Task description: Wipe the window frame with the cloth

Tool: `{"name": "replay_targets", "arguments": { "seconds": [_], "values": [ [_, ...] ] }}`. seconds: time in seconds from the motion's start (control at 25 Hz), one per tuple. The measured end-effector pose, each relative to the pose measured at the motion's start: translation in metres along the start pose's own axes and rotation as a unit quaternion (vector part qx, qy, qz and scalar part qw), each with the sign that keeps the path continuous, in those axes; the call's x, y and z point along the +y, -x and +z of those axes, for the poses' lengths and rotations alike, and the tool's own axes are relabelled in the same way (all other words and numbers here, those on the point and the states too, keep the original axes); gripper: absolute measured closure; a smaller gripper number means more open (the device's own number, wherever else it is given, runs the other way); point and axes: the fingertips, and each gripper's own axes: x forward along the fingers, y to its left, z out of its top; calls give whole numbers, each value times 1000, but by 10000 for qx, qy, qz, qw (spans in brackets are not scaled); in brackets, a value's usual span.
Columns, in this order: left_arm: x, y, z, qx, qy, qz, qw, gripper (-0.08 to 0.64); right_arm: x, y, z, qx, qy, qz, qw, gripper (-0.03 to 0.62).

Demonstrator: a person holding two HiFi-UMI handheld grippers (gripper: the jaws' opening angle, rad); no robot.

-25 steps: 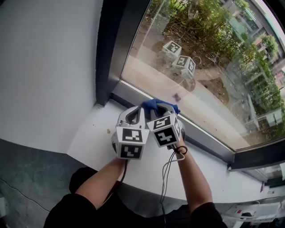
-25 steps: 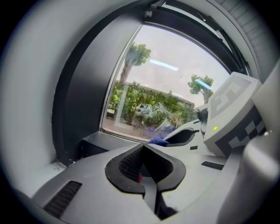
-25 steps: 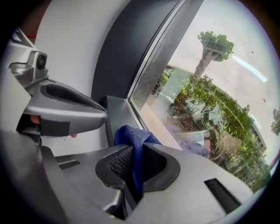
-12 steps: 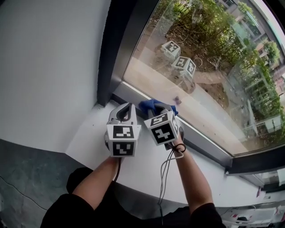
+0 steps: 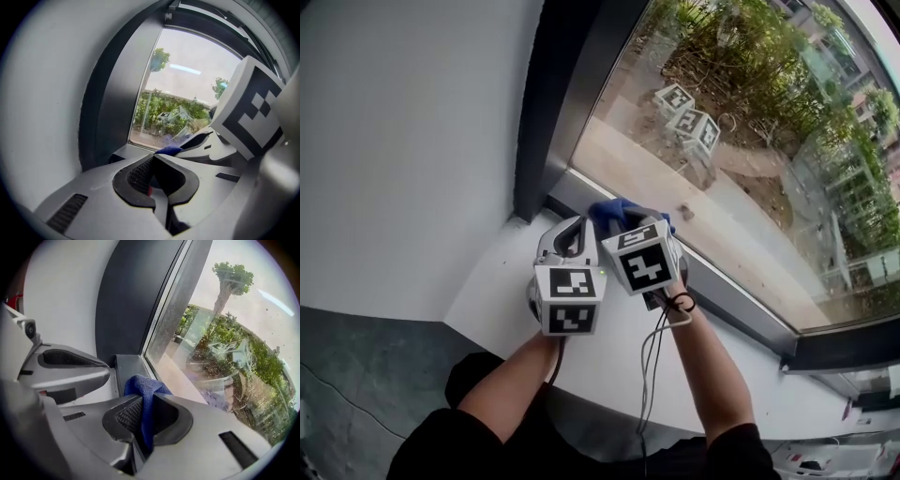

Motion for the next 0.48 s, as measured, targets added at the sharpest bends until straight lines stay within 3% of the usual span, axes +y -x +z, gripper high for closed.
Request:
{"name": "replay_targets", "arguments": {
  "seconds": [0.48],
  "values": [
    [11, 0, -2, 121, -44, 120, 9998, 555, 7, -10, 22, -17, -276, 375, 9989, 569]
  ]
}}
